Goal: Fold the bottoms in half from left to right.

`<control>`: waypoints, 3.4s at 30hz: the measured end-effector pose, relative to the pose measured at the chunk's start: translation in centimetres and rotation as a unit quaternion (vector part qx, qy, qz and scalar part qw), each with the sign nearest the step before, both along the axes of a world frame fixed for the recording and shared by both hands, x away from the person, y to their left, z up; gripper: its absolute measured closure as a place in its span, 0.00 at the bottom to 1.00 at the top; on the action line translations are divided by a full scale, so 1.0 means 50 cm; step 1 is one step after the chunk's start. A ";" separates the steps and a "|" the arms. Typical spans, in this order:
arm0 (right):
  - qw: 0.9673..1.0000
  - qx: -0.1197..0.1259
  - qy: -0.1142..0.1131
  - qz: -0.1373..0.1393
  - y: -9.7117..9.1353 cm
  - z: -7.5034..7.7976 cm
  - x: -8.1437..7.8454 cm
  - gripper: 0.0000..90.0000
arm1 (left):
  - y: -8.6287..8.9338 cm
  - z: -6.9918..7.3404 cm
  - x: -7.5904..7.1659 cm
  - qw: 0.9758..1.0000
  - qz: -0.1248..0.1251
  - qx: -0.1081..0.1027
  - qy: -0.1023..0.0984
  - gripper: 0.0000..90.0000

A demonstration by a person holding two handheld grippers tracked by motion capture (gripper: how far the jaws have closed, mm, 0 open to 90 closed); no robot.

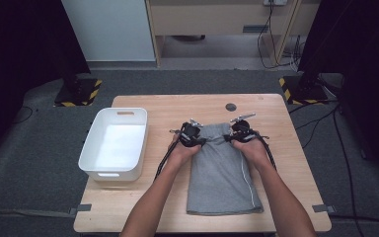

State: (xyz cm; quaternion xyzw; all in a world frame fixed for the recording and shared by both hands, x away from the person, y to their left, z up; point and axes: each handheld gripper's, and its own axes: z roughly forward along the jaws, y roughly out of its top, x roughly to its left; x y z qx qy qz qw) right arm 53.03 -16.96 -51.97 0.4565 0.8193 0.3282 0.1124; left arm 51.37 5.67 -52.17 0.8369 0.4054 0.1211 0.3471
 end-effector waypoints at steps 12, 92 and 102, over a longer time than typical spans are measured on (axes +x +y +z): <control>0.999 0.019 -0.040 0.001 0.006 0.045 -0.003 0.90 | 0.023 0.037 0.004 0.999 0.019 -0.026 -0.037 0.85; 0.987 0.056 -0.148 0.013 0.034 0.207 0.000 0.90 | 0.063 0.201 0.012 0.990 0.018 -0.034 -0.137 0.86; 0.987 0.047 -0.150 0.021 0.036 0.193 -0.010 0.89 | 0.066 0.184 0.002 0.990 0.012 -0.033 -0.134 0.86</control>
